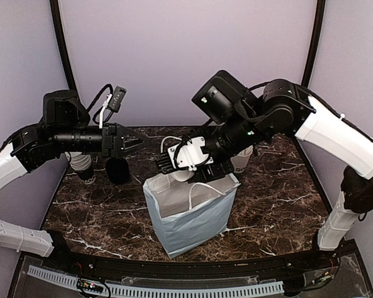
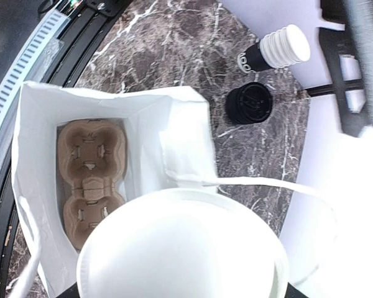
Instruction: Pack the takeout coffee
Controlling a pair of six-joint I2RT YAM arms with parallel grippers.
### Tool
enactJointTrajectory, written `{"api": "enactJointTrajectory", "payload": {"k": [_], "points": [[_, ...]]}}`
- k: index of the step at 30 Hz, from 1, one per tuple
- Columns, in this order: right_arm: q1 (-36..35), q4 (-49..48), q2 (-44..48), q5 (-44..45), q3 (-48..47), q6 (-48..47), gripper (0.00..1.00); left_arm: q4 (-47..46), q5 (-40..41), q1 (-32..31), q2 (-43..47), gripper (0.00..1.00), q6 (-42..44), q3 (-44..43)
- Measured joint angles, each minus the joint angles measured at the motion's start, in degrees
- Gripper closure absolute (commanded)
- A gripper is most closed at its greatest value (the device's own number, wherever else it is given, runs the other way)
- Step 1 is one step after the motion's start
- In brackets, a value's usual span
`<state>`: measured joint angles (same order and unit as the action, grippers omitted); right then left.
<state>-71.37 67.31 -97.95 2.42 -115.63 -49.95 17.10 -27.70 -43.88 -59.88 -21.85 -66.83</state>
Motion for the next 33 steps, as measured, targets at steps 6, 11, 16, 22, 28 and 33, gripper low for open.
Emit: {"api": "enactJointTrajectory", "payload": {"k": [6, 11, 16, 22, 28, 33], "points": [[-0.22, -0.02, 0.35, 3.45, -7.06, 0.55, 0.60, 2.05, 1.22, 0.00, -0.46, 0.37, 0.72, -0.11], [0.50, -3.34, 6.21, 9.64, -7.23, 0.70, 0.58, 2.86, 1.44, 0.00, -0.63, 0.36, 0.85, -1.03], [10.25, -6.29, 17.99, 12.63, 5.27, 1.14, 0.56, 3.19, -0.55, 0.00, -3.04, 0.36, 0.90, -2.89], [20.17, -5.75, 31.10, 15.50, 36.22, 0.02, 0.50, 5.05, -4.24, -0.15, -7.39, 0.36, 2.16, -3.58], [21.66, -3.96, 35.21, 14.08, 57.51, -1.33, 0.47, 10.45, -6.78, -1.81, -11.85, 0.38, 5.27, -5.84], [21.88, -7.80, 33.42, 12.33, 66.71, -3.89, 0.47, 14.75, -6.16, -5.14, -15.91, 0.43, 7.87, -9.07]]}}
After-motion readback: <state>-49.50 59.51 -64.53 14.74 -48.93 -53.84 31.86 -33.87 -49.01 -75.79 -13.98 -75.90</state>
